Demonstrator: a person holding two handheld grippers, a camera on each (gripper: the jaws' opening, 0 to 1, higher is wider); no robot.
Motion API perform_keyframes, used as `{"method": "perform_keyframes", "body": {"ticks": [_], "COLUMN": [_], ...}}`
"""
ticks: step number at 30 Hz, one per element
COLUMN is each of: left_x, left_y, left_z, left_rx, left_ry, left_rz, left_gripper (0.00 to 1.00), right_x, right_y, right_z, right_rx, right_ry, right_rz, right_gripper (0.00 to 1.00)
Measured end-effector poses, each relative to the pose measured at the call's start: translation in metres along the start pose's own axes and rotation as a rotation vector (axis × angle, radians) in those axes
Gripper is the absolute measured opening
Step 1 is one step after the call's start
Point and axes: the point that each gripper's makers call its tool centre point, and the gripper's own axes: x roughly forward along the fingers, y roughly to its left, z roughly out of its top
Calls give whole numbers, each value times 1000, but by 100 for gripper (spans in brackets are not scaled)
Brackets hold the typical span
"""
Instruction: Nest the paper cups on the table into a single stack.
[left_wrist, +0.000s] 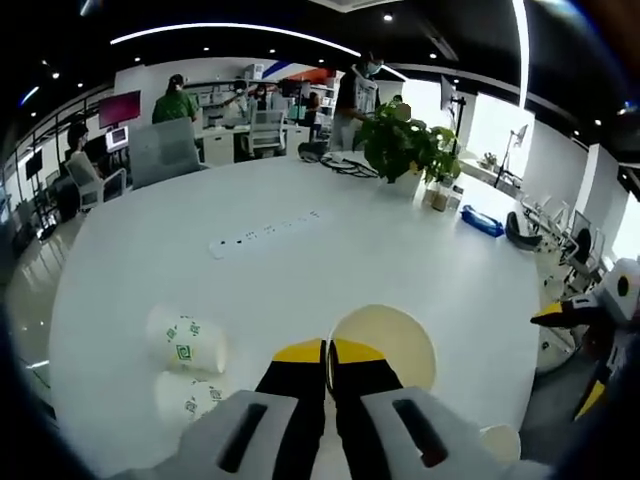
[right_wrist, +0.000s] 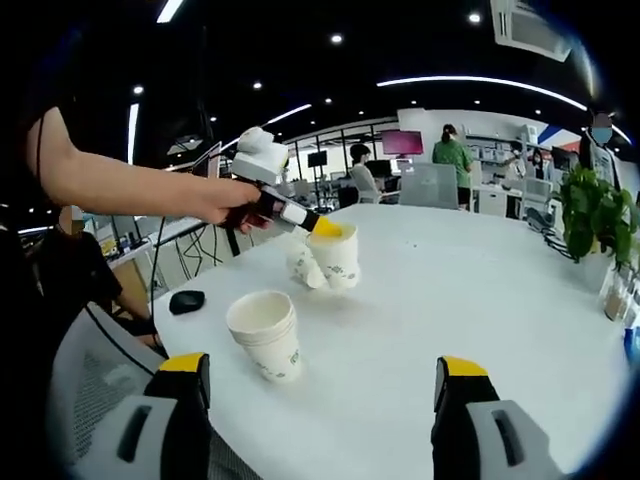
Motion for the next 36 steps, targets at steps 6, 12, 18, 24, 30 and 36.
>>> {"method": "perform_keyframes", "body": {"ticks": [6, 12, 18, 24, 30, 36], "left_x": [-18, -35, -47, -62, -71, -78], "left_y": [-6, -17, -27, -38, -47, -52], "left_z": [5, 4, 3, 1, -3, -5], "left_rx": [-9, 5, 0, 3, 12, 14], "left_ry": [-3, 5, -1, -9, 3, 0], "left_rz": [-4, -16, -36, -39, -40, -40], "left_gripper": [0, 0, 0, 0, 0, 0], "right_x": [1, 1, 2, 3, 9, 15], "right_y": [5, 3, 4, 5, 6, 7], "right_z": [1, 9, 36, 66, 83, 92], "right_rx": [-29, -4, -45, -34, -22, -7], "right_ry": [2, -19, -60, -117, -130, -125], "right_rz": [18, 15, -3, -6, -5, -6], "right_gripper": [93, 91, 86, 79, 73, 65]}}
